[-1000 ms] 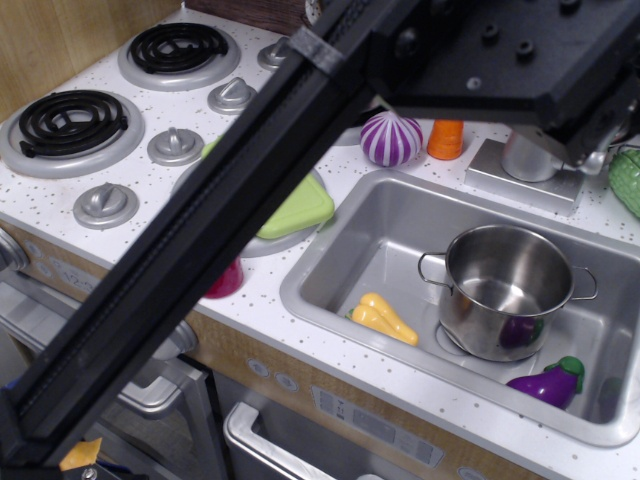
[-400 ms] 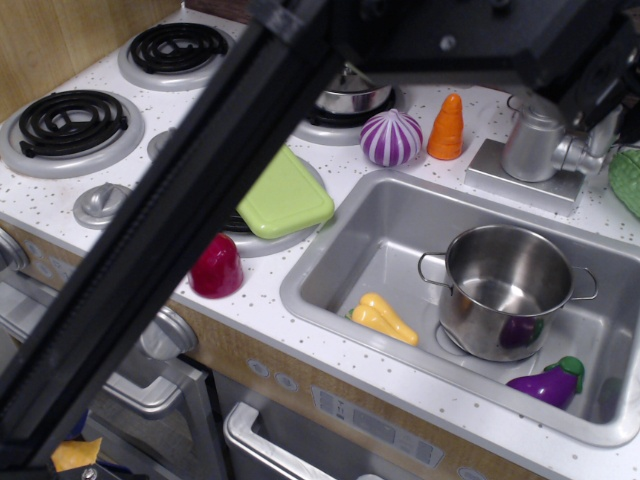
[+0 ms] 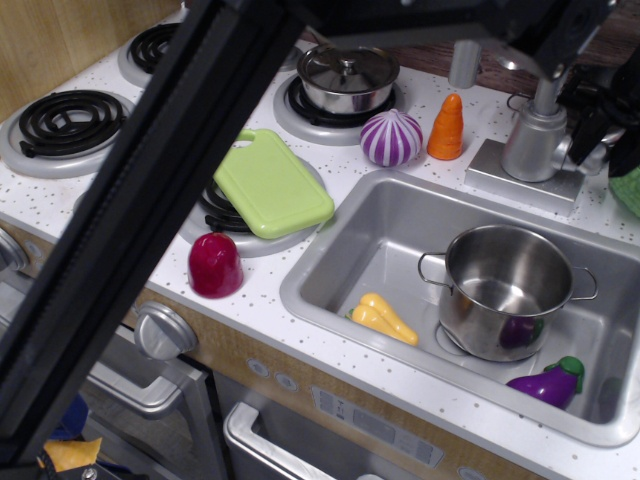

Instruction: Turn lever vertical to front

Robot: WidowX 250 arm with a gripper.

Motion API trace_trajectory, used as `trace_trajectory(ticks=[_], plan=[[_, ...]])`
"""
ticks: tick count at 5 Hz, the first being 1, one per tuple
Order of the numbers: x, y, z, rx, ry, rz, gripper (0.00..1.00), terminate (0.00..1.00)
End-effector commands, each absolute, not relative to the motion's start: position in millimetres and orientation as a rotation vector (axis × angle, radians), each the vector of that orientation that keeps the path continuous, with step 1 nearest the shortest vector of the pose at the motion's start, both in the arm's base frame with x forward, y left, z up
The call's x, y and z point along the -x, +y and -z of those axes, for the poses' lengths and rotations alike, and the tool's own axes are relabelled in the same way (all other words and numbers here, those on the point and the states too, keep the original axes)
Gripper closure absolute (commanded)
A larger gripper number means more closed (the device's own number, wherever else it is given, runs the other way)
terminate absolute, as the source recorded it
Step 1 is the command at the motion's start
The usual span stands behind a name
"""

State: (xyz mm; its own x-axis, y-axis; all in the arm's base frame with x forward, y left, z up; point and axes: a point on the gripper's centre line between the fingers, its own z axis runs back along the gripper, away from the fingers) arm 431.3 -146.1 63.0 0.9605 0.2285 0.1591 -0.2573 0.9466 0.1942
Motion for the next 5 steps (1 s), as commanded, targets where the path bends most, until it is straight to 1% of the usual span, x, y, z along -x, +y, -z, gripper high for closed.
trace_trajectory(ticks=[1,2,4,5], plan=[[-427.8,-148.2,-78.5,-0.147,-0.12,-0.275,1.0,0.0],[-427.9,-149.0,-69.7,-0.134,-0.12,-0.281,1.0,0.0],[-427.5,-144.9,-59.5,-0.157,-0.114,-0.27,1.0,0.0],[-428.8,-144.2,-60.8,-0.178,-0.141,-0.251,1.0,1.0]])
